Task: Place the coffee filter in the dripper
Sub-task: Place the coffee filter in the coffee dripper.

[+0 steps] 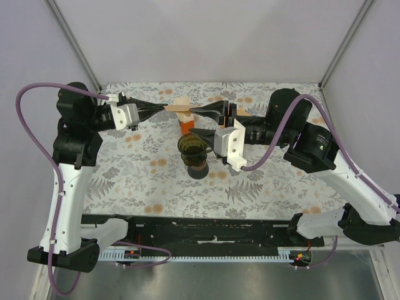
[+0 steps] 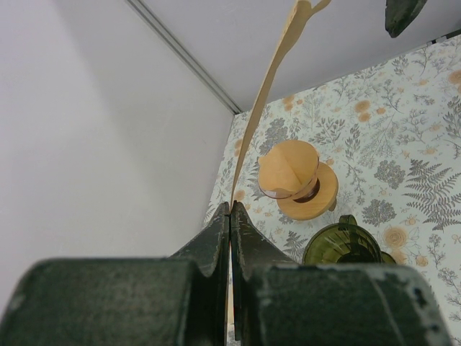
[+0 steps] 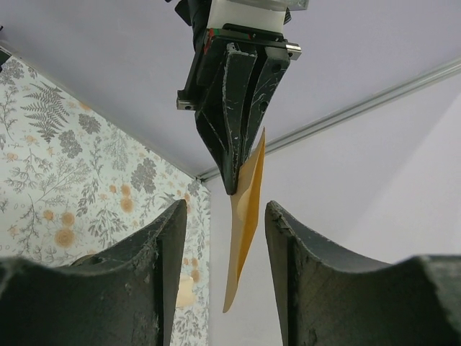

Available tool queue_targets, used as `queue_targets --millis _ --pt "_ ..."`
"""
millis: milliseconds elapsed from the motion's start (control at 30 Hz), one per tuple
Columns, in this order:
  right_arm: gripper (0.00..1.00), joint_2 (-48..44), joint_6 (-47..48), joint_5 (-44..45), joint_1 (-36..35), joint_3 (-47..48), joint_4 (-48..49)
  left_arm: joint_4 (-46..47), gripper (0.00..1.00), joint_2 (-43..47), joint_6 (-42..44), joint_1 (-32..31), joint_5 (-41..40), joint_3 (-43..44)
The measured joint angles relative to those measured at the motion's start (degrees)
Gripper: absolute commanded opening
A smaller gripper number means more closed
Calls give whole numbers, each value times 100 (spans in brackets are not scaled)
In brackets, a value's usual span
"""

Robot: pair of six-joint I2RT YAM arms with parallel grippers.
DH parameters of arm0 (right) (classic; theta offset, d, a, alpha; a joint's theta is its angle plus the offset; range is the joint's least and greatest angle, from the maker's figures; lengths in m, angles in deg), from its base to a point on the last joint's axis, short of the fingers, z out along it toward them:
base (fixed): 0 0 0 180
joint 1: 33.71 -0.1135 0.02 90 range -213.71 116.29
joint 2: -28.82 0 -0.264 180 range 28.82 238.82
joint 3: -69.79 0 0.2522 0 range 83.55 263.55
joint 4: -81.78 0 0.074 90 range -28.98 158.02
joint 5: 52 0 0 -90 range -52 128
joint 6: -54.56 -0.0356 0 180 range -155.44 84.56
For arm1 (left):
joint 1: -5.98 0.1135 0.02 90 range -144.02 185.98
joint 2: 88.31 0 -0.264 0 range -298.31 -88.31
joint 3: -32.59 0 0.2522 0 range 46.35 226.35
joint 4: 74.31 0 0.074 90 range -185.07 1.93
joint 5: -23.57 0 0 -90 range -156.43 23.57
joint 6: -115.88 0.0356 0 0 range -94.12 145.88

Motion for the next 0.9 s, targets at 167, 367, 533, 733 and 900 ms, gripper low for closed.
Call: queue_targets --millis 167,367,533,733,900 --pt "57 20 -63 -127 -2 2 0 0 2 0 0 0 0 0" --pt "58 44 -129 -262 -17 2 2 2 2 0 0 0 0 0" --pt "59 85 -153 -284 -17 2 2 13 2 0 0 0 0 0" --pt "60 129 -155 -258 -17 2 4 20 2 0 0 0 0 0" --pt "60 140 -157 -208 -17 2 7 24 2 2 0 0 0 -2"
